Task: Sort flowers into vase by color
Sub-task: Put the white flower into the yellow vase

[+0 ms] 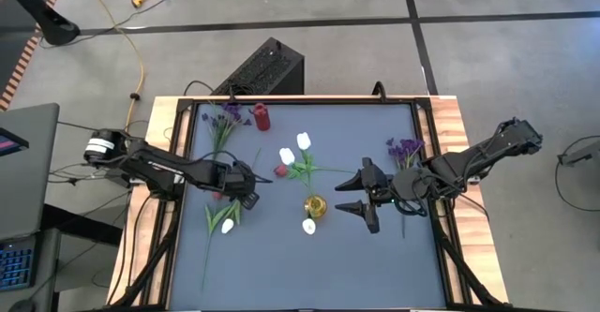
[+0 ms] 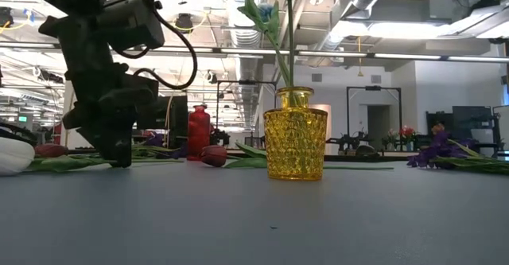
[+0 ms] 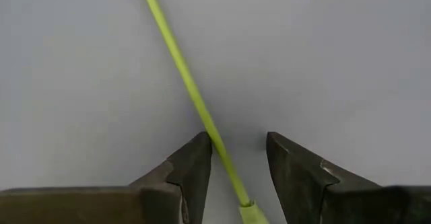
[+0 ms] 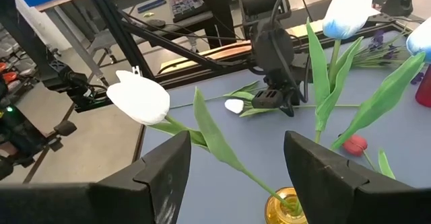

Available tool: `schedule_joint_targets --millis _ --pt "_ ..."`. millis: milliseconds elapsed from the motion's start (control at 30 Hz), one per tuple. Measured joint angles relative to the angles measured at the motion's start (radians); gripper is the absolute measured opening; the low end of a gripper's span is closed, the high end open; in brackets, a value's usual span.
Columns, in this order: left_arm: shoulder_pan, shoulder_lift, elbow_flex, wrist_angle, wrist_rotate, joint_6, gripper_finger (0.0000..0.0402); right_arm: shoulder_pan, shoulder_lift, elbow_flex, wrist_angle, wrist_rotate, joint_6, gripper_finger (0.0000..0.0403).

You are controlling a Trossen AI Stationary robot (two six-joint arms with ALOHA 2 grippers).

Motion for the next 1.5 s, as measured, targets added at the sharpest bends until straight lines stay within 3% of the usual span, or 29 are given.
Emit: schedule_joint_targets --millis 100,300,500,667,833,1067,1233,1500 --pt "-0.006 -0.011 0.025 -0.025 0.011 0.006 0.0114 0.0 0.0 0.0 0.0 0.0 0.0 0.0265" --pt "-0.007 -0.03 0.079 0.0 0.068 0.048 0.0011 0.0 0.0 0.0 -0.001 0.002 0.0 0.0265" --pt "-0.005 -0.079 0.17 -0.011 0.032 0.078 0.0003 0.0 0.0 0.0 0.001 0.002 0.0 0.0265" --pt "0.014 -0.165 0.27 -0.114 -0.071 0.123 0.0001 0.0 0.0 0.0 0.006 0.002 0.0 0.0265" --pt "0.079 -0.27 0.364 -0.201 -0.141 0.197 0.0 0.0 0.0 0.0 0.016 0.002 0.0 0.0265" --pt "0.204 -0.379 0.471 -0.189 -0.164 0.303 0.0 0.0 0.0 0.0 0.065 0.004 -0.07 0.0265" --pt "0.26 -0.415 0.555 -0.188 -0.16 0.366 0.0 0.0 -0.001 0.0 0.148 0.008 -0.207 0.0265" --pt "0.297 -0.42 0.71 -0.076 -0.134 0.465 0.0 0.0 -0.007 0.071 0.211 0.058 -0.608 0.0265"
